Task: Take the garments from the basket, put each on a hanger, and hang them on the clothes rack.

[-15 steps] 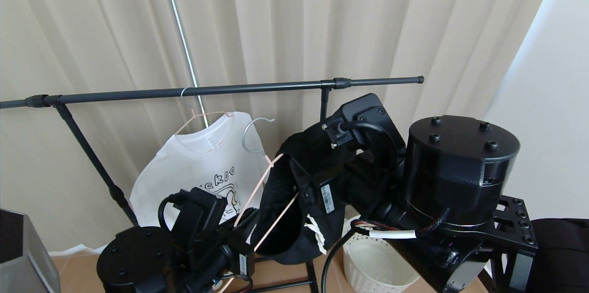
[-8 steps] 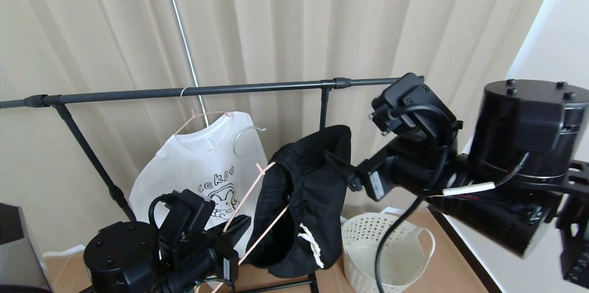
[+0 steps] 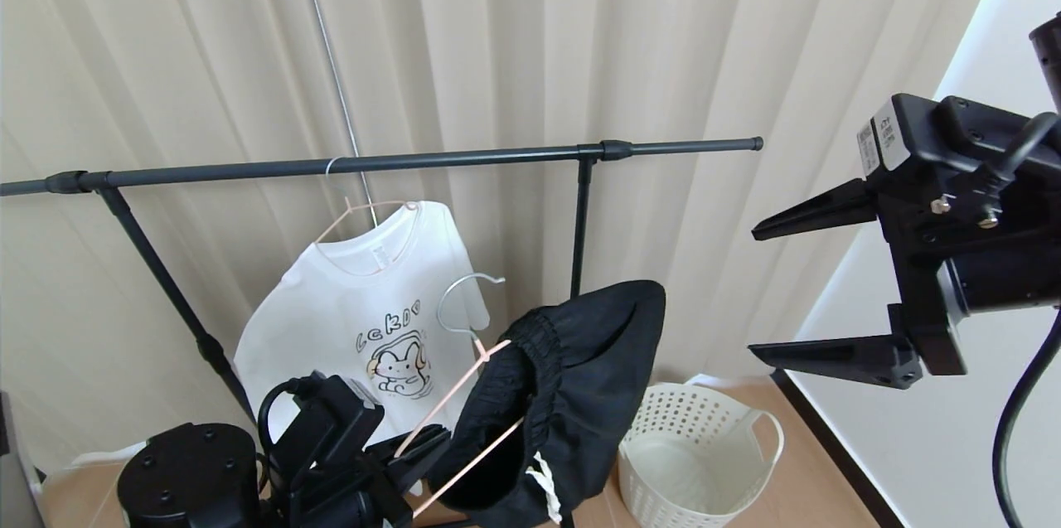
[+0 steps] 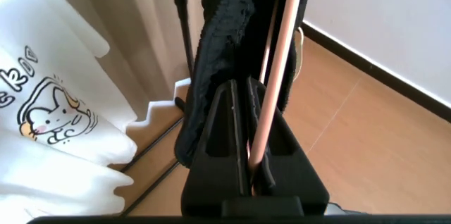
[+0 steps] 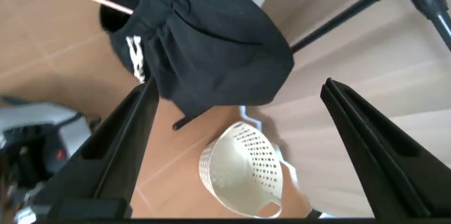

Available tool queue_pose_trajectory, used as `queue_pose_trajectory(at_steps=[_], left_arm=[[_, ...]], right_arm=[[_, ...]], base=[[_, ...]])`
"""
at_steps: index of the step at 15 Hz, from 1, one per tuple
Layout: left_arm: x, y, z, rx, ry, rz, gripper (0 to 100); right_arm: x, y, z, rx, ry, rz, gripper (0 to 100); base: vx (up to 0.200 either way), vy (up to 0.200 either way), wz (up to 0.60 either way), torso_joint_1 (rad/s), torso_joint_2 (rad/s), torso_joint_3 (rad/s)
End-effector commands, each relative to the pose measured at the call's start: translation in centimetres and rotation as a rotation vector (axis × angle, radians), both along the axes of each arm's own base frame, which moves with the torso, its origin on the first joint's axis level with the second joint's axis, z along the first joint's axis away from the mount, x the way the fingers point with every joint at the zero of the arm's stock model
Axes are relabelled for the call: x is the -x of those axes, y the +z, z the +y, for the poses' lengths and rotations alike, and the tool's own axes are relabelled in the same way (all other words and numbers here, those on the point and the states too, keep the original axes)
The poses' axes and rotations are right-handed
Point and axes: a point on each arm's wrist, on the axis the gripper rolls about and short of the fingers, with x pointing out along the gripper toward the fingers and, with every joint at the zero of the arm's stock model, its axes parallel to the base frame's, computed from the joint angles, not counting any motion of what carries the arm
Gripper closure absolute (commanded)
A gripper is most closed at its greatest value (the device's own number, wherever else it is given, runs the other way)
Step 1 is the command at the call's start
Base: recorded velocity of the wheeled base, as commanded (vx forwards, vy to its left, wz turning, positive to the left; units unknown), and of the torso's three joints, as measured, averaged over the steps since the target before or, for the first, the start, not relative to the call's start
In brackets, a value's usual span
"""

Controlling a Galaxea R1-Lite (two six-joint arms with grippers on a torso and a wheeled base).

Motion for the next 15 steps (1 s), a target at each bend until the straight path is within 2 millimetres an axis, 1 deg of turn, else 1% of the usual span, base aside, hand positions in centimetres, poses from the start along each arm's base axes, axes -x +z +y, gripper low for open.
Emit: queue_pose_trajectory(at_steps=[1, 3, 4, 5, 6, 7, 8, 11, 15], left_arm=[[0.3, 0.3, -0.1, 0.001, -0.04, -0.017, 100], [0.5, 0.4, -0.2, -0.014, -0.076, -0.036, 100], [0.5, 0.4, -0.3, -0.017, -0.084, -0.039, 100], [0.6, 0.4, -0.4, -0.017, -0.088, -0.039, 100], [0.7, 0.4, -0.5, -0.018, -0.096, -0.04, 100], [0.7, 0.4, -0.6, -0.018, -0.099, -0.04, 100], [0.7, 0.4, -0.6, -0.018, -0.099, -0.04, 100], [0.7, 0.4, -0.6, -0.018, -0.099, -0.04, 100], [0.7, 0.4, -0.6, -0.018, -0.098, -0.04, 100]], right_arm=[[-3.1, 0.0, 0.3, 0.065, 0.098, 0.05, 0], [-4.9, -0.3, 0.7, 0.128, 0.21, 0.095, 0], [-6.0, -0.4, 1.3, 0.148, 0.242, 0.151, 0], [-7.0, -0.8, 2.2, 0.159, 0.261, 0.185, 0], [-7.6, -1.2, 3.4, 0.16, 0.284, 0.191, 0], [-7.7, -1.4, 4.1, 0.161, 0.294, 0.196, 0], [-8.3, -2.0, 5.2, 0.163, 0.309, 0.213, 0], [-8.3, -2.5, 7.2, 0.167, 0.328, 0.237, 0], [-8.5, -3.0, 8.7, 0.189, 0.333, 0.222, 0]], base=[[0.0, 0.0, 0.0, 0.0, 0.0, 0.0], [0.0, 0.0, 0.0, 0.0, 0.0, 0.0], [0.0, 0.0, 0.0, 0.0, 0.0, 0.0], [0.0, 0.0, 0.0, 0.0, 0.0, 0.0], [0.0, 0.0, 0.0, 0.0, 0.0, 0.0], [0.0, 0.0, 0.0, 0.0, 0.0, 0.0], [0.0, 0.0, 0.0, 0.0, 0.0, 0.0], [0.0, 0.0, 0.0, 0.0, 0.0, 0.0], [0.0, 0.0, 0.0, 0.0, 0.0, 0.0]])
